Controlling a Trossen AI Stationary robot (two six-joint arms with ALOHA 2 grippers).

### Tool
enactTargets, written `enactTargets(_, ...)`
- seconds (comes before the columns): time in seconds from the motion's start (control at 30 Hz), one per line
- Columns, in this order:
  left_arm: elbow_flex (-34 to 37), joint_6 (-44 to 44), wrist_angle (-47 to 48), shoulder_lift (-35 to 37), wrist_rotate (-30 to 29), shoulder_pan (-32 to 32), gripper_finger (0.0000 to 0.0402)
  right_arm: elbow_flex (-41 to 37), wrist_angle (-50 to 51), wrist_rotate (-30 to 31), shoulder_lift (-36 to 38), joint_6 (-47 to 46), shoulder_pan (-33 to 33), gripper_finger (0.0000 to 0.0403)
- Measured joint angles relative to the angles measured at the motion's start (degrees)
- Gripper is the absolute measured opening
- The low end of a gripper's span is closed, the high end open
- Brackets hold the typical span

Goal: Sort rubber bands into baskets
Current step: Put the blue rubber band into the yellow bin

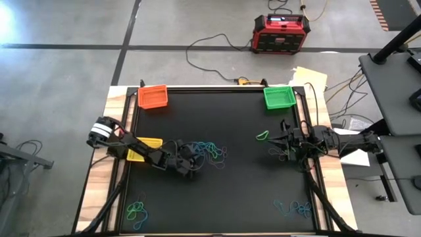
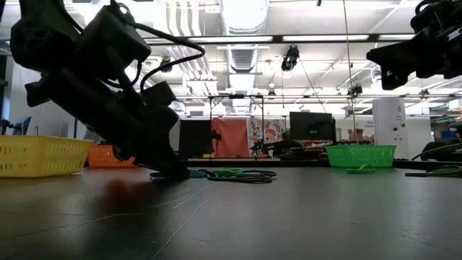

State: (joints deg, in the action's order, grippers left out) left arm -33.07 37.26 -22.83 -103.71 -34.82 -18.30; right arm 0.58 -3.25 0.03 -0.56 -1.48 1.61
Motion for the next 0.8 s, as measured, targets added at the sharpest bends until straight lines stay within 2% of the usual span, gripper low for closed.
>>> enactTargets(0.43,-0.2,-1.0,0.3,3.6,11.0,-4.4,0.0000,0.0,0.0,0.0,0.0,0.0,0.0,0.0009)
enactTargets(0.8,-0.3,0.7,-0.1,4.2,12.9,-7.2,0.0000,0.0,0.0,0.0,0.0,0.0,0.0,0.0009)
